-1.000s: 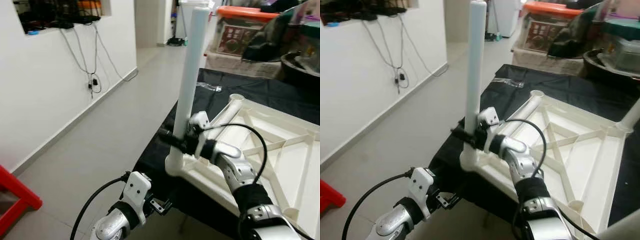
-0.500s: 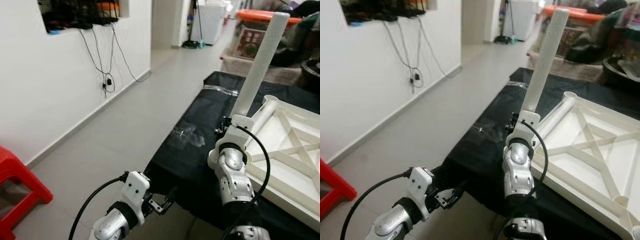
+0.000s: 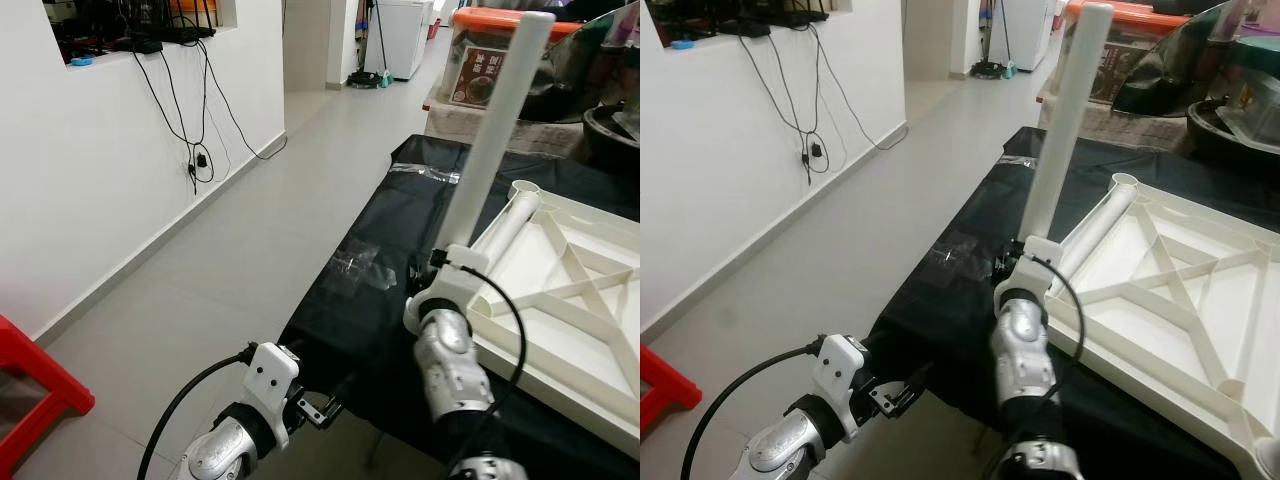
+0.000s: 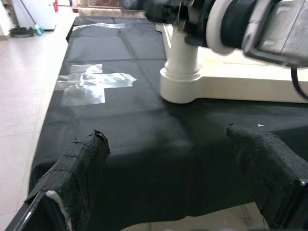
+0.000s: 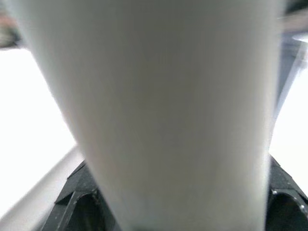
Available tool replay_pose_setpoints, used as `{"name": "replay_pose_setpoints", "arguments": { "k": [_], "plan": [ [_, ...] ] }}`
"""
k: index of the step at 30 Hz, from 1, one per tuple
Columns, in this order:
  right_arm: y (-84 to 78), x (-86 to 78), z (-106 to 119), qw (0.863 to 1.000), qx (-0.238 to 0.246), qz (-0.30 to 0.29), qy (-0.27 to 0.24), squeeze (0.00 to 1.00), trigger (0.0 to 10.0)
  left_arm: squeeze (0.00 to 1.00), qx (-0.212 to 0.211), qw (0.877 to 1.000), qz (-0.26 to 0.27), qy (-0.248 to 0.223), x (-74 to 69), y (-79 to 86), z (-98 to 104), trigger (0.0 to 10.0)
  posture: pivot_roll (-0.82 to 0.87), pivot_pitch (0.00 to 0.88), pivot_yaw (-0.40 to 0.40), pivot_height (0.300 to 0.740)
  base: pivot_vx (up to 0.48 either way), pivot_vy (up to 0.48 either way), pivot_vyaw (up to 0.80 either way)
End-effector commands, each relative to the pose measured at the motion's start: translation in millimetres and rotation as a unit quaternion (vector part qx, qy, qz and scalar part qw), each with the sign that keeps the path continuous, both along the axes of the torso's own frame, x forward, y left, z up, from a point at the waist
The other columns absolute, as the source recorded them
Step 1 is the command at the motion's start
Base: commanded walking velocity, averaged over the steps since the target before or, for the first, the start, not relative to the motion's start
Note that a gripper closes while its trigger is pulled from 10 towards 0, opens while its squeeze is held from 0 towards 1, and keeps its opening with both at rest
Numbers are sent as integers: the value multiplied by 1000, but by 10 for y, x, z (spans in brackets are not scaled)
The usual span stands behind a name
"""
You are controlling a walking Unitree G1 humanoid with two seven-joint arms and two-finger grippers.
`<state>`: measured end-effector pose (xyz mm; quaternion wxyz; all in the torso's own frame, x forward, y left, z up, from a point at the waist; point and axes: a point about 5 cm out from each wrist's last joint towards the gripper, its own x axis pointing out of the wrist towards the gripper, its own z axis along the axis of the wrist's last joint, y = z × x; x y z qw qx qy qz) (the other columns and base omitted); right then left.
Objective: Building children table
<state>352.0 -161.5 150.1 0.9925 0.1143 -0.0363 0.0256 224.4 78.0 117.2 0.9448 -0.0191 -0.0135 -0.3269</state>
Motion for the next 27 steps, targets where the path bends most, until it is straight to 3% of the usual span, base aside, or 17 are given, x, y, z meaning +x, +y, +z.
{"name": "replay_pose_setpoints", "arguments": {
  "k": [1, 2, 6, 9, 11, 12, 13, 14, 15, 17, 19, 20, 21, 22, 24, 25, 27],
  "plan": [
    [269, -16, 48, 986, 4, 164, -16, 0, 10000, 0, 1, 1000, -6, 8, -12, -19, -28, 10000, 102, 25, -44, 740, 0, 0, 0],
    [269, -16, 48, 986, 4, 164, -16, 0, 10000, 0, 1, 1000, -6, 8, -12, -19, -28, 10000, 102, 25, -44, 740, 0, 0, 0],
    [196, -53, 120, 956, 6, 293, -18, 0, 10000, 0, 1, 1000, -7, 8, -13, -22, -32, 10000, 102, 21, -45, 740, 0, 0, 0],
    [149, -46, 167, 942, 5, 335, -19, 0, 10000, 0, 1, 1000, -7, 8, -14, -24, -35, 10000, 104, 18, -47, 740, 0, 0, 0],
    [141, -67, 261, 915, 10, 403, -26, 0, 10000, 0, 1, 1000, -7, 8, -17, -25, -37, 10000, 104, 15, -48, 740, 0, 0, 0],
    [141, -67, 261, 915, 10, 403, -26, 0, 10000, 0, 1, 1000, -7, 8, -17, -25, -37, 10000, 104, 15, -48, 740, 0, 0, 0],
    [159, -97, 296, 895, 0, 445, -29, 0, 10000, 0, 1, 1000, -7, 8, -19, -25, -38, 10000, 107, 13, -49, 740, 0, 0, 0],
    [159, -97, 296, 895, 0, 445, -29, 0, 10000, 0, 1, 1000, -7, 8, -19, -25, -38, 10000, 107, 13, -49, 740, 0, 0, 0],
    [184, -124, 309, 872, -24, 488, -33, 0, 10000, 0, 1, 1000, -7, 8, -22, -26, -39, 10000, 109, 12, -49, 740, 0, 0, 0],
    [184, -124, 309, 872, -24, 488, -33, 0, 10000, 0, 1, 1000, -7, 8, -22, -26, -39, 10000, 109, 12, -49, 740, 0, 0, 0],
    [257, -136, 305, 837, -61, 542, -32, 0, 10000, 0, 0, 1000, -7, 8, -28, -25, -39, 10000, 113, 15, -49, 740, 0, 0, 0],
    [257, -136, 305, 837, -61, 542, -32, 0, 10000, 0, 0, 1000, -7, 8, -28, -25, -39, 10000, 113, 15, -49, 740, 0, 0, 0],
    [285, -136, 306, 825, -71, 560, -31, 0, 10000, 0, 0, 1000, -7, 8, -31, -25, -37, 10000, 116, 13, -50, 740, 0, 0, 0],
    [320, -145, 309, 811, -75, 580, -32, 0, 3725, 0, 1, 1000, -7, 9, -32, -24, -36, 10000, 118, 16, -51, 740, 0, 0, 0],
    [320, -145, 309, 811, -75, 580, -32, 0, 3725, 0, 1, 1000, -7, 9, -32, -24, -36, 10000, 118, 16, -51, 740, 0, 0, 0],
    [342, -155, 316, 799, -75, 595, -33, 0, 0, 0, 1, 1000, -7, 9, -33, -24, -36, 10000, 118, 16, -51, 740, 0, 0, 0],
    [372, -165, 313, 787, -83, 610, -37, 0, 0, 0, 1, 1000, -7, 10, -32, -23, -38, 10000, 118, 16, -51, 740, 0, 0, 0]
  ]
}}
